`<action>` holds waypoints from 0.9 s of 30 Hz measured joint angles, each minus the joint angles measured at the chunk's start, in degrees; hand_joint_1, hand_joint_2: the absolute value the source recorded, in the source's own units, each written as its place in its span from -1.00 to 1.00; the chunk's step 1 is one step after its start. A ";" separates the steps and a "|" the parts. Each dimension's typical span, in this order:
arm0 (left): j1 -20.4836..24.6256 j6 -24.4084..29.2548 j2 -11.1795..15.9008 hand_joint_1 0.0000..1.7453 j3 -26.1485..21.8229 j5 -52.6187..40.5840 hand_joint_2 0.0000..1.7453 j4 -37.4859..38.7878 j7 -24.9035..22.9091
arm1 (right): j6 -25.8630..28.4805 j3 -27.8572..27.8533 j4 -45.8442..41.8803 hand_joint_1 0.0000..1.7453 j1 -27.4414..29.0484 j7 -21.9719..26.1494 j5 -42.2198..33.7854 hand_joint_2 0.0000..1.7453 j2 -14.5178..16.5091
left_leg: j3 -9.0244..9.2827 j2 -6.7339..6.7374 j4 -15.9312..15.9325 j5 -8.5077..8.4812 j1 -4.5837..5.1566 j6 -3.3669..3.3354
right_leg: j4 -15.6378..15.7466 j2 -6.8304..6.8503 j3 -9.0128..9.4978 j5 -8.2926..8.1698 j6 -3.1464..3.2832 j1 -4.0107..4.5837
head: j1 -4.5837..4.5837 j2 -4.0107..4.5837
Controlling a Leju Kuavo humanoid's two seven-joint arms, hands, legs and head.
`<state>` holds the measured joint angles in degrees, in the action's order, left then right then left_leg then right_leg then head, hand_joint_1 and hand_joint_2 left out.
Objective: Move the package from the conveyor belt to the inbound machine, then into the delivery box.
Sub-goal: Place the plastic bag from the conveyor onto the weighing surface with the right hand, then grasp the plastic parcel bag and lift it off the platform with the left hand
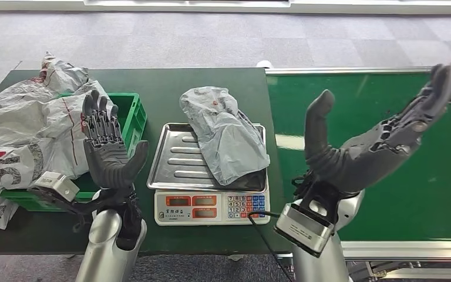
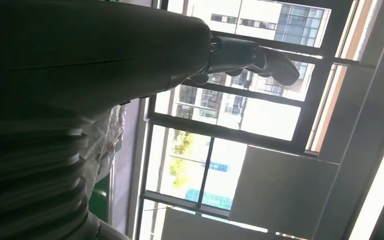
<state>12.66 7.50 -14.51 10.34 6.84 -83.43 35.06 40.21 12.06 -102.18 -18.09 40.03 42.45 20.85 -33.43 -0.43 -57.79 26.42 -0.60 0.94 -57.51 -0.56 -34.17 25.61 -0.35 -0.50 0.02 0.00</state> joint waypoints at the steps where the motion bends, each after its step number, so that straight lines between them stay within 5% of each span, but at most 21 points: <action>1: 0.42 0.67 0.06 -1.00 0.00 -0.96 1.00 0.60 -0.45 | -0.02 -0.06 -1.29 -1.00 0.16 -0.02 -0.01 1.00 -0.04 | 0.01 0.00 0.00 -0.02 0.00 -0.01 | 0.00 0.01 0.00 -0.01 -0.01 0.00 | -0.01 0.00; 5: 7.14 7.76 0.87 -1.00 0.13 -15.56 1.00 11.02 -6.97 | -0.06 0.14 -10.38 -1.00 1.12 0.02 -0.21 1.00 -0.26 | 0.01 -0.05 -0.01 -0.11 0.01 -0.08 | -0.01 0.08 0.05 -0.04 -0.03 0.00 | 0.00 0.00; 12: 21.35 7.49 1.09 -1.00 2.66 -33.05 1.00 34.57 -14.93 | -0.20 2.53 -15.24 -1.00 1.35 -0.17 -2.07 1.00 -0.37 | 0.03 0.02 -0.02 -0.19 0.06 -0.11 | -0.02 -0.02 0.03 -0.20 -0.10 -0.07 | 0.01 0.00; 19: 29.40 4.95 0.13 -1.00 10.56 -32.40 1.00 48.92 -19.75 | -0.26 4.60 -15.11 -1.00 1.04 -0.16 -4.34 1.00 -0.39 | -0.04 0.00 -0.02 -0.20 0.08 -0.12 | -0.02 0.00 0.01 -0.22 -0.12 -0.10 | 0.01 0.00; 27: 32.67 0.22 -2.79 -1.00 16.44 -37.62 1.00 56.72 -21.38 | -0.30 4.74 -13.03 -1.00 0.77 -0.08 -5.73 1.00 -0.39 | -0.07 0.00 -0.02 -0.20 0.11 -0.13 | -0.01 0.02 -0.01 -0.22 -0.13 -0.13 | 0.00 0.00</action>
<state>45.33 7.72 -17.30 26.77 -30.78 -26.71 13.68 39.91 16.80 -115.22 -17.33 39.95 36.72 20.46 -33.50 -0.43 -57.81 26.22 -0.49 0.82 -57.52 -0.53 -34.18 25.39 -0.48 -0.63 0.02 0.00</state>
